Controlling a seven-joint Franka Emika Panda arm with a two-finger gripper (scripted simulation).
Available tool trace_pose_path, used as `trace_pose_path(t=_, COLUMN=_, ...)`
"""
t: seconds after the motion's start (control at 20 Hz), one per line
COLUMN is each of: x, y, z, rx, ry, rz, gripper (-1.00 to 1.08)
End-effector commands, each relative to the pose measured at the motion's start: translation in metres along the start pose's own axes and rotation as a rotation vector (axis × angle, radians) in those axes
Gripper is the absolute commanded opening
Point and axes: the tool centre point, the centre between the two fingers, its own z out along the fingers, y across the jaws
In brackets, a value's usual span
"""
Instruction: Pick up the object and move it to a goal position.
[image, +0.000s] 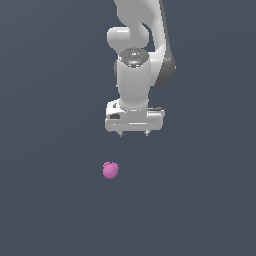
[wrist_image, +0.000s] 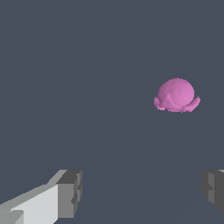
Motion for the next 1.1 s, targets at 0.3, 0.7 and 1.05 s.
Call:
trace_pose_path(t=0.3, x=0.002, y=-0.020, z=-0.006, rx=0.009, ry=0.016, rz=-0.029, gripper=1.00)
trace_pose_path(t=0.7, x=0.001, y=-0.034, z=-0.011, rx=0.015, ry=0.026, rz=-0.049, gripper=1.00)
trace_pose_path(t=1.05, x=0.013, y=-0.022, z=-0.002, rx=0.012, ry=0.019, rz=-0.026, gripper=1.00)
